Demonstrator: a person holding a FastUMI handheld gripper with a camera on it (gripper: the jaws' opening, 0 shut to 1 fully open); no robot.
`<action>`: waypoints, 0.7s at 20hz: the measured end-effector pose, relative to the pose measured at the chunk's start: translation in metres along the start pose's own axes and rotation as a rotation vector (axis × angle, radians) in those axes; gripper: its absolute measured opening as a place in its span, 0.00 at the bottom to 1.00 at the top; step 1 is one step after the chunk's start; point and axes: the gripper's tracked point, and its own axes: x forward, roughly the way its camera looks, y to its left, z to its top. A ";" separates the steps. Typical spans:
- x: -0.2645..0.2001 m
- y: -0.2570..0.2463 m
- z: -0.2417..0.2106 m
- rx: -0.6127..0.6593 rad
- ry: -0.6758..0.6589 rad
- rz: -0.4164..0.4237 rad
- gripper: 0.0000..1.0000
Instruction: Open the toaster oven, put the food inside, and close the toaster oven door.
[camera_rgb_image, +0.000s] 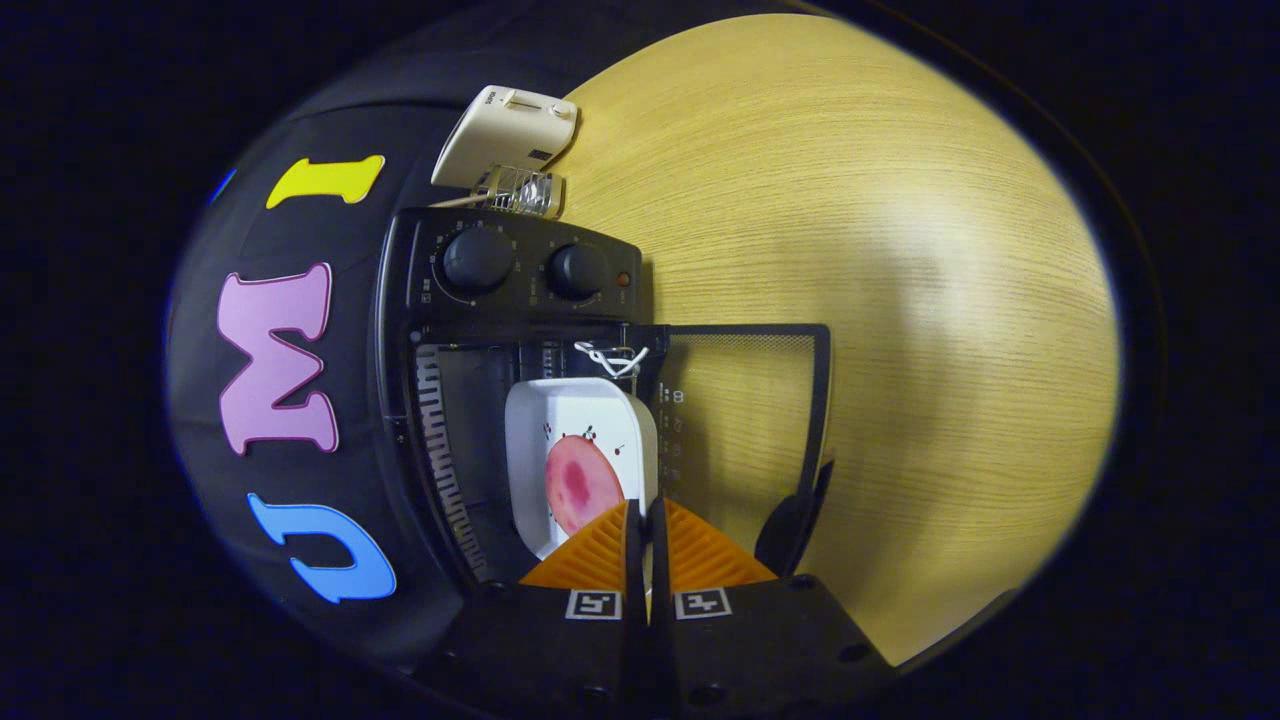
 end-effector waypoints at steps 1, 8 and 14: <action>0.006 0.004 -0.001 -0.006 -0.011 -0.003 0.05; 0.034 0.032 -0.015 0.018 -0.006 0.050 0.07; 0.022 0.043 -0.026 0.026 0.062 0.113 0.38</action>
